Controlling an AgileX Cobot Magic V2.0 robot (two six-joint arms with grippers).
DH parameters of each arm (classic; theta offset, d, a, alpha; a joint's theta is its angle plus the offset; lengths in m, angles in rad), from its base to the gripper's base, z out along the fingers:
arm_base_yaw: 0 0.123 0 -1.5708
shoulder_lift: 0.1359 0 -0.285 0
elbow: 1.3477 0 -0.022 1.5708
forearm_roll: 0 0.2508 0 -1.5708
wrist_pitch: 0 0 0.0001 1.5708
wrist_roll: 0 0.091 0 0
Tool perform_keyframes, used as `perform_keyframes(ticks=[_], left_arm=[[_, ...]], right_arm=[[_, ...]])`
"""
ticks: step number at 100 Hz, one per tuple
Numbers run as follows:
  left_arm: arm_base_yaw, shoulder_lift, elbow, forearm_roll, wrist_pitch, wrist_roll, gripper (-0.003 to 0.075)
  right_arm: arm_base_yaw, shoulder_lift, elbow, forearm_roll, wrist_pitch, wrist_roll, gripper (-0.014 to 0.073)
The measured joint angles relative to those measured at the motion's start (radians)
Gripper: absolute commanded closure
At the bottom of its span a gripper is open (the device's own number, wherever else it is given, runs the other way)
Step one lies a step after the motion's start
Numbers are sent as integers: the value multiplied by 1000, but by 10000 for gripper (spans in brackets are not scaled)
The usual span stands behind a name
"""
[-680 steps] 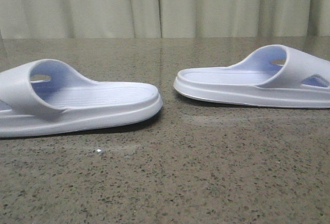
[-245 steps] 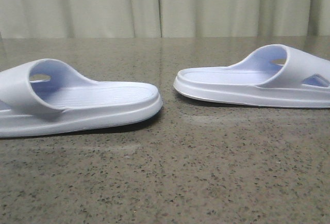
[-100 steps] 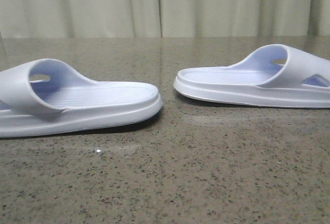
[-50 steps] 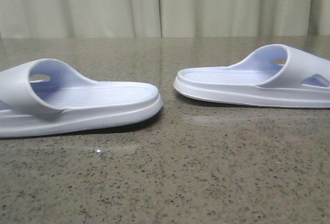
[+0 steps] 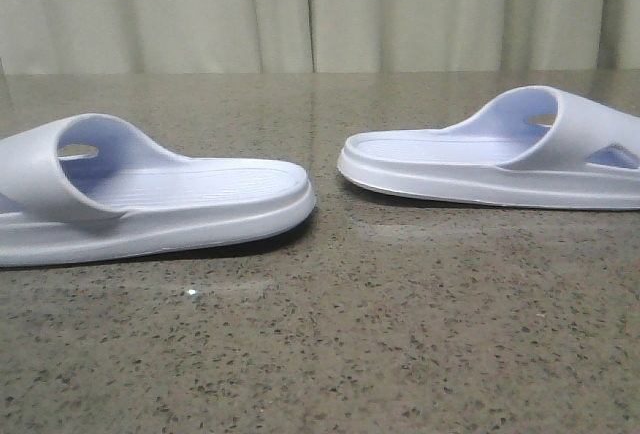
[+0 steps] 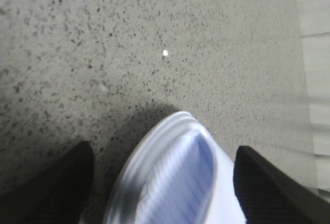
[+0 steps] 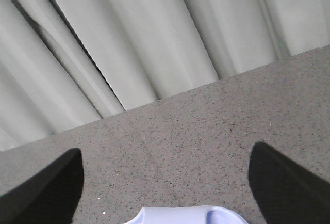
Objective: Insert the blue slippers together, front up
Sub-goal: 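Lower the left gripper onto the slipper's toe and close on it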
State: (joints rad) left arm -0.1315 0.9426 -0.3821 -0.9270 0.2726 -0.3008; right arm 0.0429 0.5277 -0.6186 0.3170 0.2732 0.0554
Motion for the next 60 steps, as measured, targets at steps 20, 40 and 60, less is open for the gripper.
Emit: perform_keyframes(ticks=[20, 40, 60], left_arm=[[0, 41, -10, -85, -8, 76, 212], [4, 58, -14, -175, 14, 199, 213], [4, 60, -18, -186, 54, 255, 213]], right_arm=[[0, 0, 0, 0, 0, 0, 23], [0, 0, 0, 0, -2, 0, 23], [0, 0, 0, 0, -6, 0, 23]])
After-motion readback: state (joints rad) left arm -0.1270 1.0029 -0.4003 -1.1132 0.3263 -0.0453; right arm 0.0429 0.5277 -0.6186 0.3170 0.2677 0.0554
